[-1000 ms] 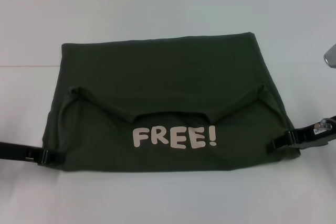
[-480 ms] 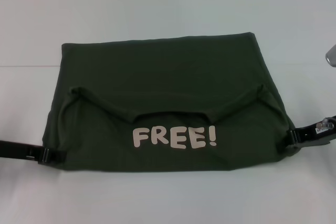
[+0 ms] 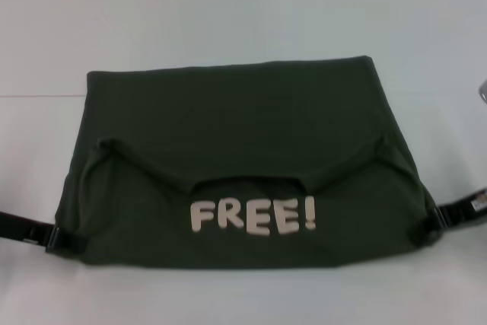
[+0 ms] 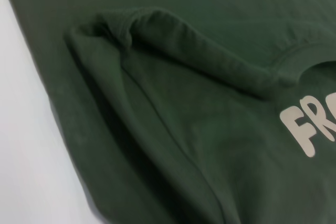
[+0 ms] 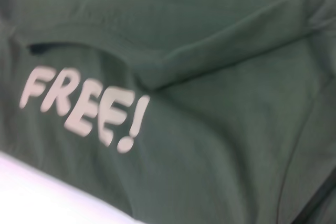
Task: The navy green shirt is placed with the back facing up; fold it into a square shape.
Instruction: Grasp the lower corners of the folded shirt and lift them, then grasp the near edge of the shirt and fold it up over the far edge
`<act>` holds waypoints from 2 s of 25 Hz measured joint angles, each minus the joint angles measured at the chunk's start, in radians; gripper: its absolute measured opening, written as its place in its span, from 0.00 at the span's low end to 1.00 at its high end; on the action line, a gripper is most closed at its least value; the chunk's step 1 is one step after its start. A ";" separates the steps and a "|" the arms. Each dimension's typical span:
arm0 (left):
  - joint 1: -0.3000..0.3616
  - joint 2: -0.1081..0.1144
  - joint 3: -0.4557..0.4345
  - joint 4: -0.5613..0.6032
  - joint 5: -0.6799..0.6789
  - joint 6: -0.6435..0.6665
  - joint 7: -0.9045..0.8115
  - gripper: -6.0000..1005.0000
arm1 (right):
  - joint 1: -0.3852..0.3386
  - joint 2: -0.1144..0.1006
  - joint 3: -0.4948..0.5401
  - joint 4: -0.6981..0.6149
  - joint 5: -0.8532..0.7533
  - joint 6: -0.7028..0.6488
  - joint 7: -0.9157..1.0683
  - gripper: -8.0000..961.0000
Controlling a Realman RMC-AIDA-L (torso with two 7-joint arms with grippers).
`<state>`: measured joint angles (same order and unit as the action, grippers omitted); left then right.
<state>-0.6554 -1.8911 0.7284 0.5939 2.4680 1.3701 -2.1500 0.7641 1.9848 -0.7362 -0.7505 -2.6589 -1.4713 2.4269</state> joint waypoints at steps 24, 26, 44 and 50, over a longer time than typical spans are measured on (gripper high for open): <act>-0.007 0.017 0.013 0.028 0.257 0.580 0.016 0.05 | -0.135 0.035 -0.164 0.005 -0.064 -0.427 -0.404 0.06; -0.004 0.019 -0.005 0.025 0.256 0.580 0.027 0.05 | -0.136 0.035 -0.152 0.004 -0.064 -0.422 -0.404 0.06; 0.000 0.073 -0.440 0.026 0.178 0.390 -0.015 0.05 | -0.137 -0.045 0.324 0.058 0.107 -0.220 -0.371 0.06; 0.005 0.032 -0.473 0.024 0.123 0.241 -0.031 0.05 | -0.151 -0.036 0.351 0.084 0.222 0.009 -0.308 0.06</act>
<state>-0.6507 -1.8595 0.2556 0.6180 2.5907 1.6112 -2.1814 0.6130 1.9487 -0.3855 -0.6662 -2.4367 -1.4627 2.1188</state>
